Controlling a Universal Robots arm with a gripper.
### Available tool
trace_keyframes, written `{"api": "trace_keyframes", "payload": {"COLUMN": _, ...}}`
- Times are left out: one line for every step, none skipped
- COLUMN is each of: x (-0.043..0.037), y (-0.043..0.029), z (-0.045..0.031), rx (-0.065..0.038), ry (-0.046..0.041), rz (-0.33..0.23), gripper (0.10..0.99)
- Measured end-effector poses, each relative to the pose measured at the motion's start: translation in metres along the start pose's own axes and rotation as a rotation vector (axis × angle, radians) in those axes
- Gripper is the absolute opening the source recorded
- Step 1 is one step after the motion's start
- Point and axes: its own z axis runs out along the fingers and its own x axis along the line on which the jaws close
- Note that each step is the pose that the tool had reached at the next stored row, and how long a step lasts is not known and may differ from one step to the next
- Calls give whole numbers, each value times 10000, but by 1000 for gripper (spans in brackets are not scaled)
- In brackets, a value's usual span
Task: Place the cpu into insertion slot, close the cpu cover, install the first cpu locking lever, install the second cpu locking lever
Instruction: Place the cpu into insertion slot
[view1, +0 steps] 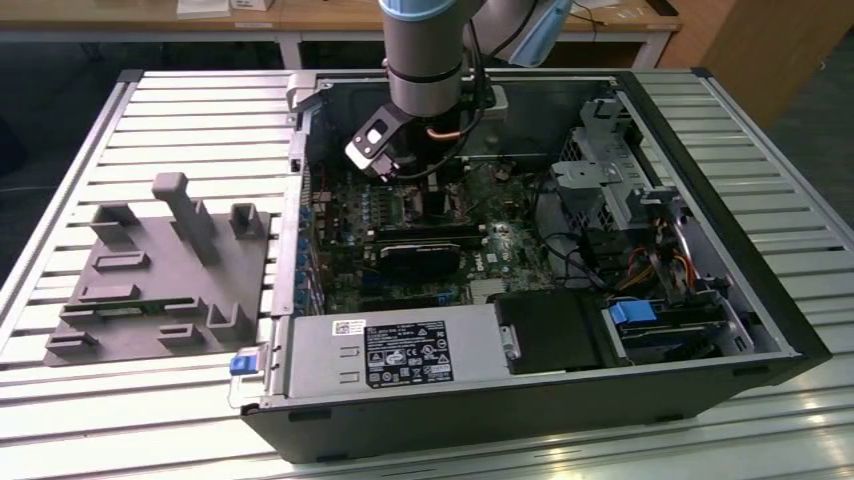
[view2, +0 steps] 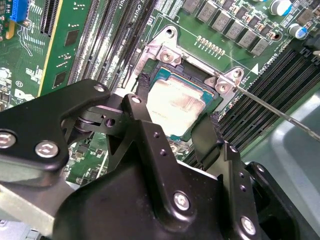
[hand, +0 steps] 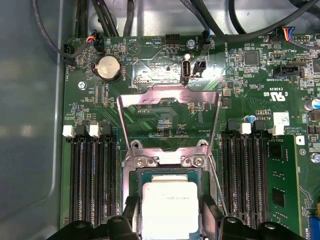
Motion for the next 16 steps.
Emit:
{"api": "trace_keyframes", "payload": {"x": 0, "y": 0, "z": 0, "rx": 0, "ry": 0, "rz": 0, "gripper": 612}}
{"api": "trace_keyframes", "payload": {"x": 0, "y": 0, "z": -1, "rx": 0, "ry": 1, "rz": 0, "gripper": 612}}
{"api": "trace_keyframes", "payload": {"x": 0, "y": 0, "z": -6, "rx": 1, "ry": -1, "rz": 0, "gripper": 612}}
{"api": "trace_keyframes", "payload": {"x": 0, "y": 1, "z": -16, "rx": 0, "ry": -1, "rz": 0, "gripper": 612}}
{"api": "trace_keyframes", "payload": {"x": 1, "y": 3, "z": -29, "rx": 0, "ry": 1, "rz": 0, "gripper": 612}}
{"api": "trace_keyframes", "payload": {"x": 2, "y": 4, "z": -46, "rx": 0, "ry": 1, "rz": 0, "gripper": 612}}
{"api": "trace_keyframes", "payload": {"x": 2, "y": 6, "z": -65, "rx": 0, "ry": 0, "rz": 0, "gripper": 612}}
{"api": "trace_keyframes", "payload": {"x": 3, "y": 8, "z": -85, "rx": 0, "ry": 0, "rz": 0, "gripper": 612}}
{"api": "trace_keyframes", "payload": {"x": 4, "y": 9, "z": -104, "rx": 0, "ry": 0, "rz": 0, "gripper": 612}}
{"api": "trace_keyframes", "payload": {"x": 4, "y": 11, "z": -120, "rx": 0, "ry": 0, "rz": 0, "gripper": 612}}
{"api": "trace_keyframes", "payload": {"x": 4, "y": 11, "z": -123, "rx": 0, "ry": 0, "rz": -1, "gripper": 612}}
{"api": "trace_keyframes", "payload": {"x": 5, "y": 12, "z": -123, "rx": -1, "ry": 2, "rz": 0, "gripper": 612}}
{"api": "trace_keyframes", "payload": {"x": 5, "y": 12, "z": -123, "rx": -2, "ry": 4, "rz": 0, "gripper": 612}}
{"api": "trace_keyframes", "payload": {"x": 5, "y": 11, "z": -124, "rx": -1, "ry": 2, "rz": 0, "gripper": 612}}
{"api": "trace_keyframes", "payload": {"x": 4, "y": 11, "z": -126, "rx": 1, "ry": 0, "rz": -1, "gripper": 612}}
{"api": "trace_keyframes", "payload": {"x": 4, "y": 11, "z": -126, "rx": -1, "ry": 1, "rz": 0, "gripper": 612}}
